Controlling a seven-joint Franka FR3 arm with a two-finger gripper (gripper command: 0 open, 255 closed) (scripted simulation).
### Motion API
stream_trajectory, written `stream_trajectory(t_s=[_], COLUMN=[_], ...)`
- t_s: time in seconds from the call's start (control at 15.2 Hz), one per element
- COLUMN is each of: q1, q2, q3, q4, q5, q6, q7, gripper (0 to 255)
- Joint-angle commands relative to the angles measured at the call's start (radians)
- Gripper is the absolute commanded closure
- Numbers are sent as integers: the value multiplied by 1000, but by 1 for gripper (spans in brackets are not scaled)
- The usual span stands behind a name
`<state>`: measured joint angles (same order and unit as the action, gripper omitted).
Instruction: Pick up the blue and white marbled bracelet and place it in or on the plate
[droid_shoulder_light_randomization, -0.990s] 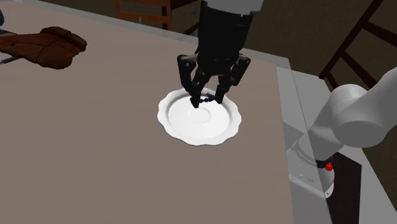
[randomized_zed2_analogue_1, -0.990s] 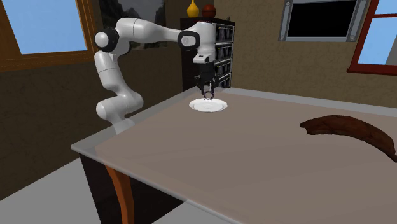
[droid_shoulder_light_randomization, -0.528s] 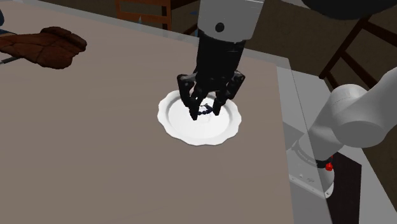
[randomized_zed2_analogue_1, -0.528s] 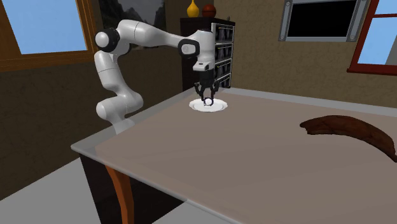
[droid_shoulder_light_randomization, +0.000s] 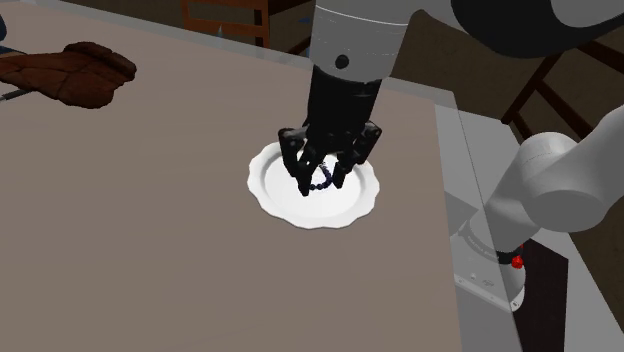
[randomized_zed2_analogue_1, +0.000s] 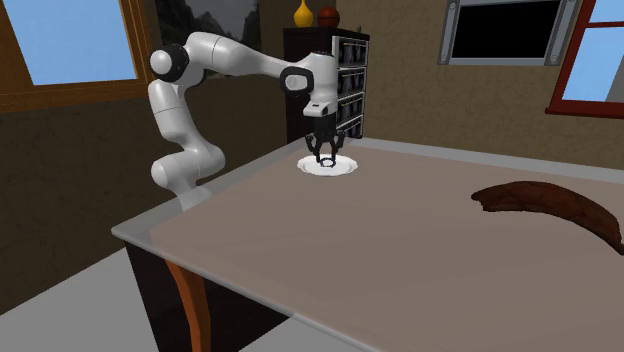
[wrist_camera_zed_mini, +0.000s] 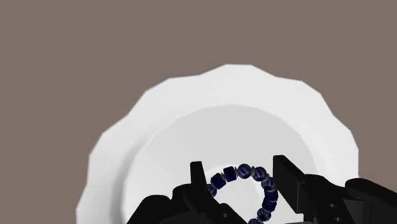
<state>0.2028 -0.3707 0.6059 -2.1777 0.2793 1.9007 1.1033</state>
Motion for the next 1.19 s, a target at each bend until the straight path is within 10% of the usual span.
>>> stream_trajectory(t_s=[0.0,0.07,1.12], q1=[0,0,-6], q2=[0,0,-13], q3=[0,0,-27], q4=[0,0,114], q5=[0,0,-10], q6=[0,0,-127], q7=[0,0,2], gripper=[255,0,0])
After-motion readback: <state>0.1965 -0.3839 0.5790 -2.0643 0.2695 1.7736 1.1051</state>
